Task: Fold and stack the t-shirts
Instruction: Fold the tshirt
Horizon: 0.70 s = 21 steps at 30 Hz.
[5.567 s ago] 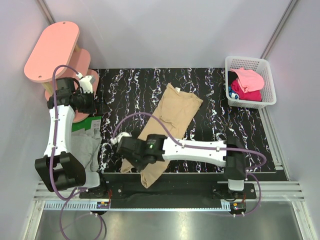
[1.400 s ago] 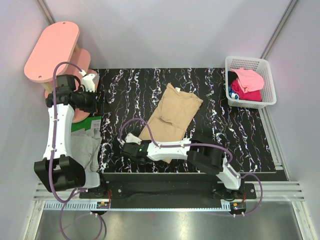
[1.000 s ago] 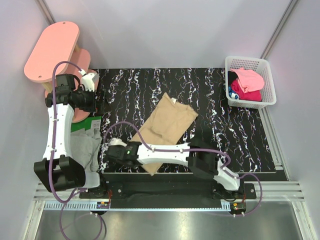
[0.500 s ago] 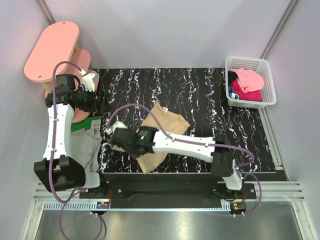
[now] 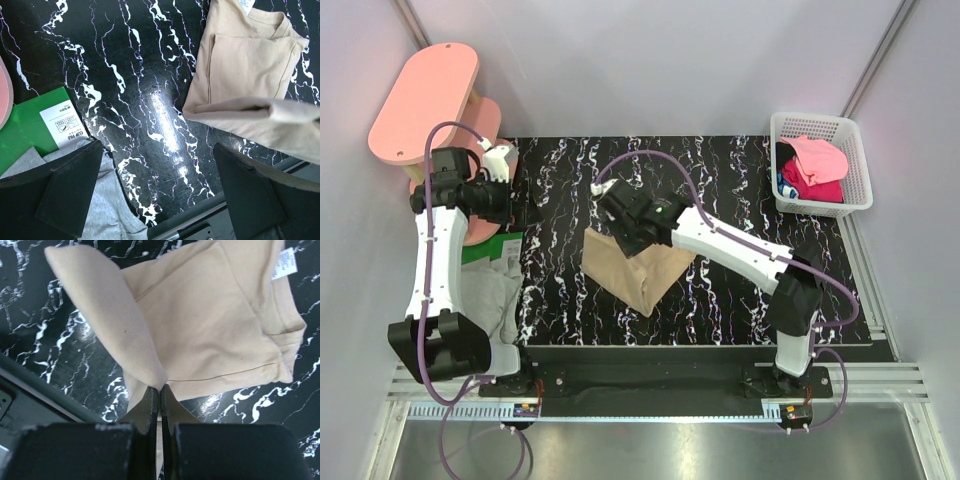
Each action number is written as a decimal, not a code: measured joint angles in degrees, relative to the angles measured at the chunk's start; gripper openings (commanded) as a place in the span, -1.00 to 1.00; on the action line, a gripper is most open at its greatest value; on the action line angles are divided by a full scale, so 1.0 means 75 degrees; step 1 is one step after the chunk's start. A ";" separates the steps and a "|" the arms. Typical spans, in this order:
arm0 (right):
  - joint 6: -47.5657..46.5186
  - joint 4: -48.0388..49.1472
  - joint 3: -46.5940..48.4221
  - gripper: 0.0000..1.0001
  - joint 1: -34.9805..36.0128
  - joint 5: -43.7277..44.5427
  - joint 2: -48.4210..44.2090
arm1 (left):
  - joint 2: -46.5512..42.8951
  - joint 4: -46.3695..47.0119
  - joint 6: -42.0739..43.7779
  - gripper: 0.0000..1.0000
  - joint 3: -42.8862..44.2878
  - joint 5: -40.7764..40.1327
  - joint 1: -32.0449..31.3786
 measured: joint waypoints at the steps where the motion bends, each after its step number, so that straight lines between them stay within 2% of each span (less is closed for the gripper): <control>1: -0.0029 0.0032 -0.0050 -1.00 -0.0137 -0.0076 0.0000 | 0.0015 0.0003 0.0000 0.98 0.0000 0.0000 0.0000; 13: -0.0198 0.0568 -0.0154 -1.00 -0.1591 -0.0647 0.0137 | 0.0055 -0.0003 0.0006 0.98 0.0044 0.0000 0.0000; 21: -0.0265 0.0903 -0.0134 -1.00 -0.2521 -0.1032 0.1070 | 0.0093 -0.0047 0.0047 0.98 0.0044 0.0003 -0.0020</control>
